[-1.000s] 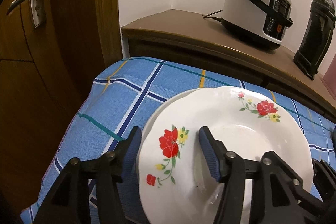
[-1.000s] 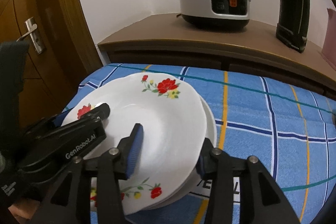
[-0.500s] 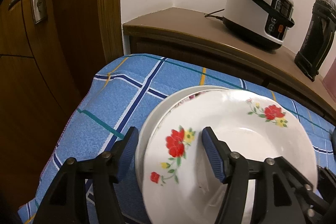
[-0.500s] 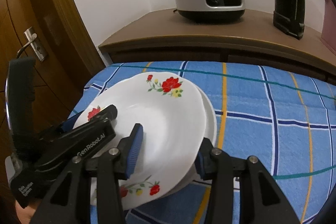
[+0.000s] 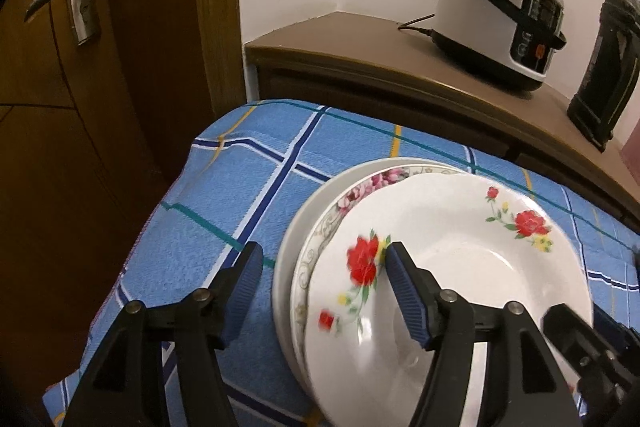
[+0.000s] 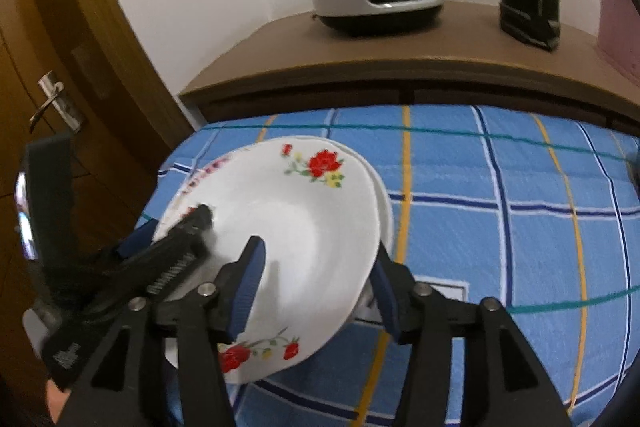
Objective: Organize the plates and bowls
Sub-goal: 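Open both grippers and release the red-rose plate on the stack, then move both grippers toward the pink-and-red cup beside the steel bowl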
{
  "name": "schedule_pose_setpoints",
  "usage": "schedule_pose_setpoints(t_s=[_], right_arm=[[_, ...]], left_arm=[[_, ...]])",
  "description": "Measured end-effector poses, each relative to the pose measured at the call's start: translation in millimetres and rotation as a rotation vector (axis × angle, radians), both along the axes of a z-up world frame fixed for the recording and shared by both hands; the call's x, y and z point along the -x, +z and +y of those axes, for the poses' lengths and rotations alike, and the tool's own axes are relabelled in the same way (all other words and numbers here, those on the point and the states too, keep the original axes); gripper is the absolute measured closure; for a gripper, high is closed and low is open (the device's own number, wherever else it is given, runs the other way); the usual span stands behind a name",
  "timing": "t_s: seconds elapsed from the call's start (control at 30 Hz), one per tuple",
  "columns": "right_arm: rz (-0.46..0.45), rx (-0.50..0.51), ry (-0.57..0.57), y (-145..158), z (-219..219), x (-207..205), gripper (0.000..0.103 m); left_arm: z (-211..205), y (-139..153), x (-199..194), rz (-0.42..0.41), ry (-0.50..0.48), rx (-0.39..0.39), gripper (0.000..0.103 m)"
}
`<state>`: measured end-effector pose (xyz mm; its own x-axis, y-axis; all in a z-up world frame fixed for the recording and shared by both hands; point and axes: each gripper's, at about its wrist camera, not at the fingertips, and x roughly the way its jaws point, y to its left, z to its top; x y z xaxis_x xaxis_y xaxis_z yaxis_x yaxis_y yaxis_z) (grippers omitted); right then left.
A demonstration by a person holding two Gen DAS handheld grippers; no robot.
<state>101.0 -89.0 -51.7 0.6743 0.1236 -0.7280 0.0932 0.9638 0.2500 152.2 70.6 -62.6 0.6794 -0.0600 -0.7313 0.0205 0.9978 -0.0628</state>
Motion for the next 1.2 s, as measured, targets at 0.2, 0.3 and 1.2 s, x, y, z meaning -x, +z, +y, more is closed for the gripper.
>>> schedule_pose_setpoints(t_s=[0.2,0.3,1.2], right_arm=[[-0.058,0.036,-0.045,13.9,-8.7,15.2,0.047],[-0.087,0.027,-0.057,24.0,-13.3,26.2,0.039],[-0.131,0.045,-0.076,55.5,-60.3,113.3,0.032]], left_arm=[[-4.6,5.0,11.3,-0.009,-0.003,-0.024,0.037],[-6.6,13.8,22.2,-0.034,0.003,-0.035,0.037],[-81.2,53.6,111.5,-0.097,-0.147,-0.054,0.037]])
